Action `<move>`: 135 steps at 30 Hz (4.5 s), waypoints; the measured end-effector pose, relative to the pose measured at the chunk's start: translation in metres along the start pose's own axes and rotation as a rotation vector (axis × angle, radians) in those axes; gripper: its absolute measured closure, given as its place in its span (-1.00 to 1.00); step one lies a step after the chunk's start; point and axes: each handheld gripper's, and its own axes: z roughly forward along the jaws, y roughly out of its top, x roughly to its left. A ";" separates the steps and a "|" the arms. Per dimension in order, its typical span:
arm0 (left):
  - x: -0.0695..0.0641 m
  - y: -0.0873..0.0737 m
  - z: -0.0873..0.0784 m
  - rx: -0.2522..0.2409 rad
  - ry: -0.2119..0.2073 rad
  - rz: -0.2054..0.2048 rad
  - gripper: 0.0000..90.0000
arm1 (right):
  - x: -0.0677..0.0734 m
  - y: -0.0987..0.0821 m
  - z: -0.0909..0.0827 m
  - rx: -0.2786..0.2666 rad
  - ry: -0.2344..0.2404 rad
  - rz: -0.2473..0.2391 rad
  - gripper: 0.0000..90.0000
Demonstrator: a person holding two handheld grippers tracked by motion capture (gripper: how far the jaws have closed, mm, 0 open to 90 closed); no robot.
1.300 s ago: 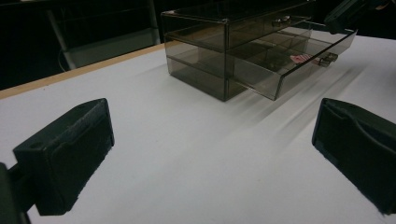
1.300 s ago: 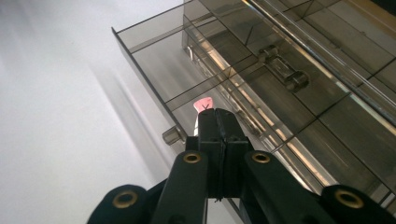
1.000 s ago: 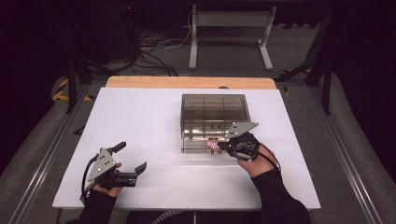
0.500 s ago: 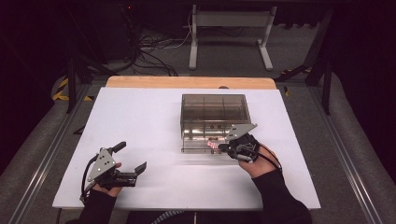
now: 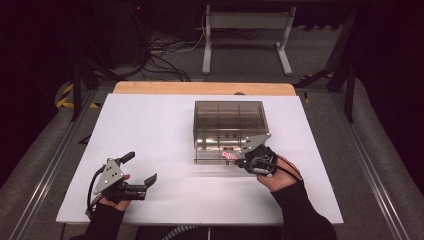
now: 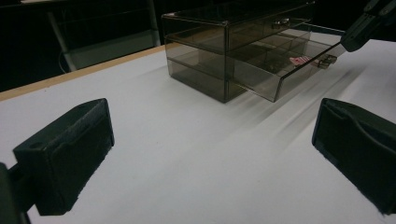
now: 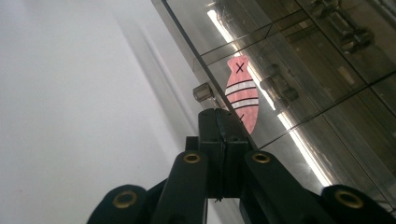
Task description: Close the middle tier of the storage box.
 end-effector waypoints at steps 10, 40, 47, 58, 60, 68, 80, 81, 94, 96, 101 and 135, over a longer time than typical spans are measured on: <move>0.000 0.000 0.000 -0.001 -0.001 -0.002 -1.00 | -0.001 -0.002 0.006 0.054 0.034 0.008 1.00; 0.000 0.000 0.000 0.002 -0.004 -0.004 -1.00 | -0.004 -0.007 0.025 0.125 0.082 0.026 1.00; 0.000 0.000 0.001 0.006 -0.005 -0.005 -1.00 | -0.004 -0.007 0.026 0.121 0.055 0.026 1.00; 0.000 0.000 0.001 0.002 -0.005 -0.005 -1.00 | -0.006 -0.007 0.026 0.110 0.018 0.030 1.00; 0.000 0.000 0.001 0.002 -0.005 -0.005 -1.00 | -0.006 -0.007 0.026 0.107 0.021 0.030 1.00; -0.001 0.000 0.000 0.005 -0.006 -0.006 -1.00 | -0.007 -0.006 0.026 0.105 -0.011 0.032 1.00; 0.000 -0.001 -0.002 0.006 0.000 -0.006 -1.00 | -0.013 -0.005 0.024 0.069 -0.062 0.062 1.00; -0.001 -0.001 -0.002 0.006 0.001 -0.006 -1.00 | -0.013 -0.005 0.024 0.065 -0.068 0.065 1.00; 0.000 -0.003 -0.005 0.009 0.007 -0.005 -1.00 | -0.021 -0.006 0.026 0.011 -0.117 0.102 1.00; 0.000 -0.003 -0.005 0.011 0.005 -0.009 -1.00 | -0.022 -0.007 0.026 0.006 -0.121 0.106 1.00; 0.000 -0.003 -0.007 0.013 0.010 -0.011 -1.00 | -0.025 -0.007 0.028 -0.012 -0.133 0.122 1.00; 0.000 -0.008 -0.017 0.026 0.027 -0.033 -1.00 | -0.040 -0.007 0.041 -0.086 -0.215 0.193 1.00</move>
